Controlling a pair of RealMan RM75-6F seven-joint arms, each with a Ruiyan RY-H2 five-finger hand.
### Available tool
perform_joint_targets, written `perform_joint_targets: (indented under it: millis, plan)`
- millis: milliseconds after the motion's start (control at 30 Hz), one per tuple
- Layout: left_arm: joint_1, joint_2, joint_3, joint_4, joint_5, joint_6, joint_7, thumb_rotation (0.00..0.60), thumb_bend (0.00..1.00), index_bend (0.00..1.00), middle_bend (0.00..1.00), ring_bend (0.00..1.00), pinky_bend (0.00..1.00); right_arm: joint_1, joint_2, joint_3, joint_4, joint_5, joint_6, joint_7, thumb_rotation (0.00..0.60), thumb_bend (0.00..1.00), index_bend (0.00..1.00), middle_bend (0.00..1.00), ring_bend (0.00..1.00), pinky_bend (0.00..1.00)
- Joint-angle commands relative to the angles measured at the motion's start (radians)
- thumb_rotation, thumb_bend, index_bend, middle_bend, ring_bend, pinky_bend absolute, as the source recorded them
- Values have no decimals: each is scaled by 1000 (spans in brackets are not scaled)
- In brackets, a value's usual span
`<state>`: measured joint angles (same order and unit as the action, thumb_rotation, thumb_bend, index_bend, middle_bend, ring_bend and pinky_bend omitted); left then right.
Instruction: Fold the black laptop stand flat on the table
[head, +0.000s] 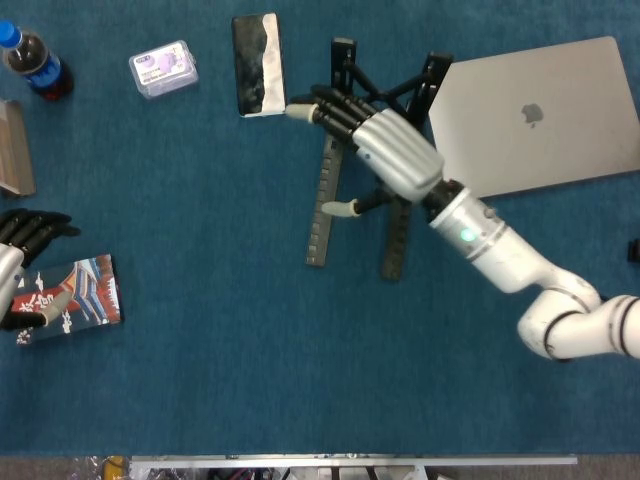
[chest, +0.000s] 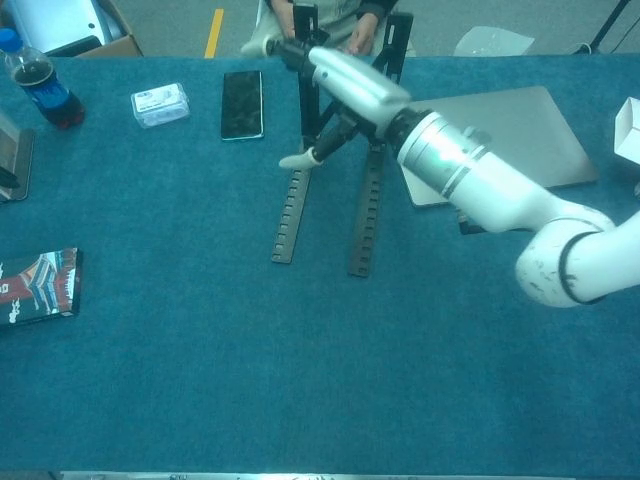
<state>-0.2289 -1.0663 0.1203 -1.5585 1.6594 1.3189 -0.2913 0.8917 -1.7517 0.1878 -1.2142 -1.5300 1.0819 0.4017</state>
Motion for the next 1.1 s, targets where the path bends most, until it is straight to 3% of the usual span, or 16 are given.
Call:
perform_joint_targets:
  millis: [33,200,367,1100]
  plan:
    - [1,-3,0,3,-4,-4,-3,600,280,230,192,148,110,-49,99,13,-118,2,60,-85,600,0,132,118,0,137]
    - [1,-9,0,9,-7,-10,-7,600,280,229,191,149,110,-96,188,27,-230,24,105,-166,600,0,131,118,0,137]
    - [-6,-14,-4,11,-6,-17,-7,600,280,229,191,148,110,-114,217,47,-252,53,118,-209,600,0,131,118,0,137]
    - [-7,-10,-5,12,-17,-25,-8,600,280,229,188,148,110,2,62,116,-40,170,-61,-159,600,0,131,118,0,137]
